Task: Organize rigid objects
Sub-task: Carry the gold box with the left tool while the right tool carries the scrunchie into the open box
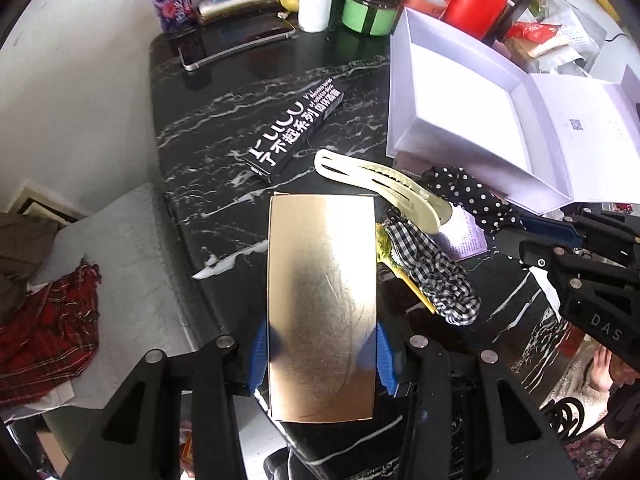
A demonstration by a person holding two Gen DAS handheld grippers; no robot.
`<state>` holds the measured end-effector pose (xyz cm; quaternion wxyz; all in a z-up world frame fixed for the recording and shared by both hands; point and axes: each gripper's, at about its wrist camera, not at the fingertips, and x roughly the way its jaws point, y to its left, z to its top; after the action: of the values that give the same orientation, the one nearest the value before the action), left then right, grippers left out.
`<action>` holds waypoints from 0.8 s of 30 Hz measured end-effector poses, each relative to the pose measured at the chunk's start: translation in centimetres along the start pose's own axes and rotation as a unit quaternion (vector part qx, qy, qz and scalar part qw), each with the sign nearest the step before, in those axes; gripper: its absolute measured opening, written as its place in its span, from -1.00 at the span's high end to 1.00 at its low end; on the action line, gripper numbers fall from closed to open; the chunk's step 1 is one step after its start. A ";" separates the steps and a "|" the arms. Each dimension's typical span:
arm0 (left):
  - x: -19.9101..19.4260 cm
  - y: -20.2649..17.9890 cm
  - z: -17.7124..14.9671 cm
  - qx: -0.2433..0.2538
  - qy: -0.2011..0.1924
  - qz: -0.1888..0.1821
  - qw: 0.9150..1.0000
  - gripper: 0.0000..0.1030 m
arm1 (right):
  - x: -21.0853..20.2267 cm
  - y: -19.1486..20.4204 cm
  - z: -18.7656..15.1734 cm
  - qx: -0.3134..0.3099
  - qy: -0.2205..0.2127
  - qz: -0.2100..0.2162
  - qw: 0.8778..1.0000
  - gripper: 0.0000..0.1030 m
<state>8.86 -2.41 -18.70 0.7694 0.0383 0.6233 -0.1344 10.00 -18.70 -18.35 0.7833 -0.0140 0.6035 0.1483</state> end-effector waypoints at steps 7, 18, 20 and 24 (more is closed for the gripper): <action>-3.0 0.0 -0.8 -0.020 -0.017 0.002 1.000 0.15 | -2.7 0.8 -0.8 -0.001 -0.022 0.003 1.000 0.66; -6.5 -1.4 -1.1 -0.018 -0.052 0.002 0.998 0.15 | -6.6 3.0 -1.8 -0.017 -0.057 0.016 0.998 0.66; -7.2 -1.7 -0.9 -0.019 -0.060 0.002 0.998 0.15 | -7.2 3.0 -1.8 -0.019 -0.064 0.017 0.998 0.66; -8.2 -2.5 -0.5 -0.016 -0.075 0.004 0.997 0.15 | -8.5 2.9 -1.8 -0.020 -0.080 0.012 0.997 0.66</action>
<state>6.20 -3.44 -10.60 0.8150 0.0183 0.5659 -0.1234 5.63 -18.11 -10.30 0.8268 -0.0101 0.5359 0.1704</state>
